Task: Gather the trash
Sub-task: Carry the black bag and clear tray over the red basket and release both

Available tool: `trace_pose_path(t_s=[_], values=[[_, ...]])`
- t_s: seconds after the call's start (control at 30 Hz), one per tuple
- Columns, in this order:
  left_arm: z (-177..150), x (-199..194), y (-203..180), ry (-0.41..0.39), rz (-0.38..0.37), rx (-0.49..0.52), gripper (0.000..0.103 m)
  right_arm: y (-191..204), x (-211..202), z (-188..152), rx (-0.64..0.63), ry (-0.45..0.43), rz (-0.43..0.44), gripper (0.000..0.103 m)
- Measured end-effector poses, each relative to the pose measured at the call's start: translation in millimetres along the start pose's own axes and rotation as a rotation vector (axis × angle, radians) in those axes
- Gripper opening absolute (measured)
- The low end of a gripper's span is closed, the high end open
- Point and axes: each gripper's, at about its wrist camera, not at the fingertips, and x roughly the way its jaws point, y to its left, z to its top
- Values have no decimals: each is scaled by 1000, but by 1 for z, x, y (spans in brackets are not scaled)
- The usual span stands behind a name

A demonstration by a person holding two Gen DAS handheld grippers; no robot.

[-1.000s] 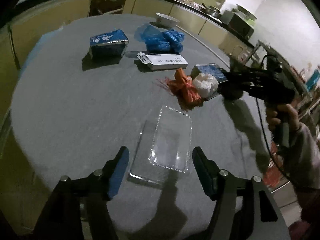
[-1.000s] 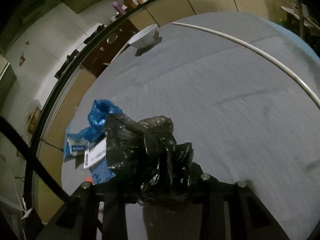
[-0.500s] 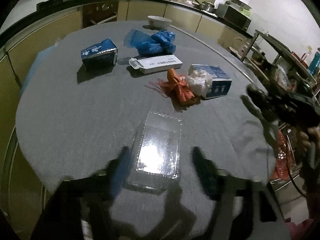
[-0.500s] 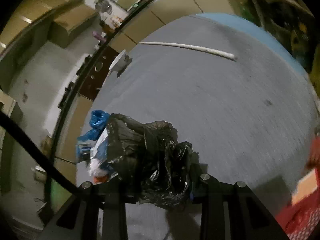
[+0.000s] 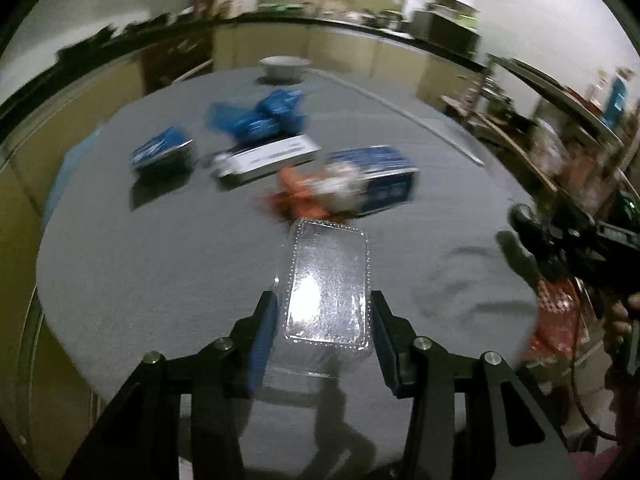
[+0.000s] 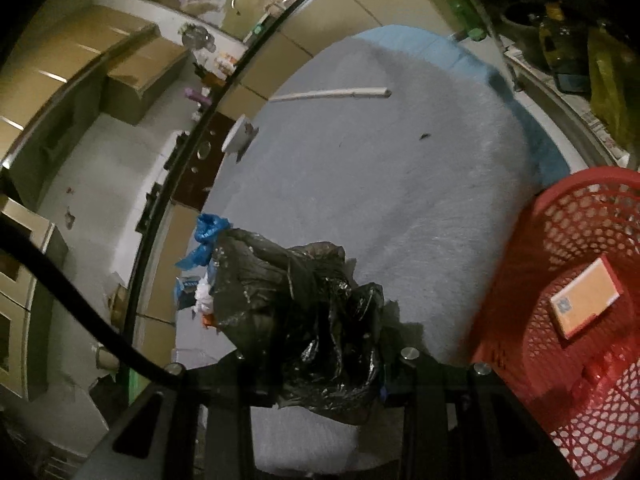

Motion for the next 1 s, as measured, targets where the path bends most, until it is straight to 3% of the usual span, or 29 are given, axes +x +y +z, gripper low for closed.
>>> trace_pose_path(t_s=[0.4, 0.6, 0.8, 0.93, 1.0], values=[[29, 16, -162, 20, -247, 312, 48, -72, -98, -24, 145, -131, -42, 35], [35, 48, -244, 105, -331, 419, 49, -123, -135, -43, 254, -180, -66, 37], [32, 79, -309, 200, -386, 478, 51, -144, -147, -49, 302, -195, -93, 37], [29, 89, -324, 244, -390, 509, 58, -148, -152, -48, 298, -202, -110, 37], [30, 85, -318, 228, -392, 504, 59, -149, -158, -49, 290, -219, -111, 37]])
